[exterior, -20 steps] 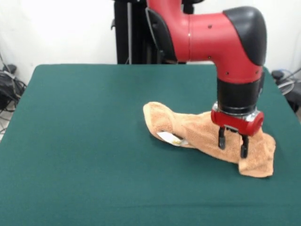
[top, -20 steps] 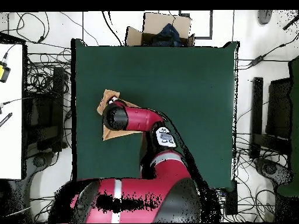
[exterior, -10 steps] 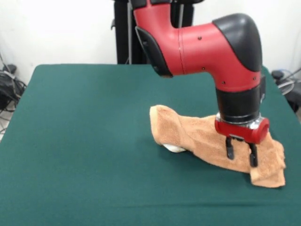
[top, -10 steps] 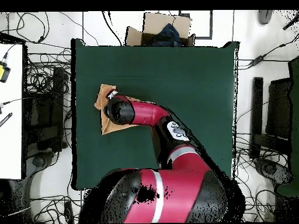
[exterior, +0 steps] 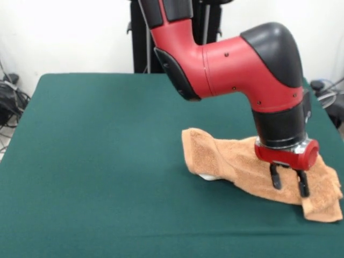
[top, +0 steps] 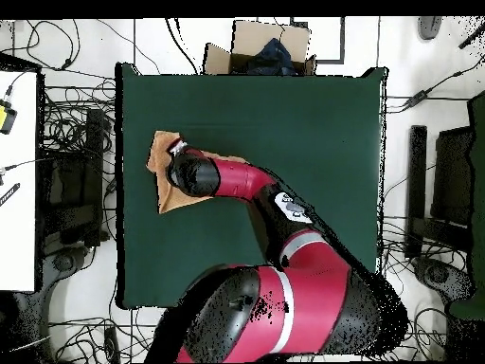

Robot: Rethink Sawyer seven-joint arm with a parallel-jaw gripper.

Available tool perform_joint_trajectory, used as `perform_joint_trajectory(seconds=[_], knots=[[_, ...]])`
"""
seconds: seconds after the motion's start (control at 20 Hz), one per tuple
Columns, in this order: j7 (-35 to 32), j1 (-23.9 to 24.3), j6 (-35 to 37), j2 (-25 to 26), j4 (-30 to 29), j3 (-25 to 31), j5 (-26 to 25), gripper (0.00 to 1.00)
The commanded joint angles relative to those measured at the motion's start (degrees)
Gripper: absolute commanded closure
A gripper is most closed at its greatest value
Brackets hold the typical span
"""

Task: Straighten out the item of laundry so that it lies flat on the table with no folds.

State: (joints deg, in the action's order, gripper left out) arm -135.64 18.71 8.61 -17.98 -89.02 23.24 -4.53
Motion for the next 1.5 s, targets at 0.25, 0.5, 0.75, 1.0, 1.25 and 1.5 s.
perform_joint_trajectory(seconds=[0.25,0.5,0.75,1.0,1.25,1.5], knots=[[-4.87,-2.69,5.99,1.63,-6.9,2.89,1.89,0.0],[-8.54,-4.44,5.11,0.59,-11.17,-0.28,3.19,0.0],[-11.42,-7.46,4.69,-0.67,-13.97,-5.26,5.31,0.0],[-10.22,-7.2,2.17,0.57,-15.78,-7.15,5.34,0.0],[-9.1,-6.67,1.32,1.09,-16.59,-8.87,4.8,0.0],[-6.36,-6.8,3.29,0.08,-15.85,-13.32,2.83,0.0]])
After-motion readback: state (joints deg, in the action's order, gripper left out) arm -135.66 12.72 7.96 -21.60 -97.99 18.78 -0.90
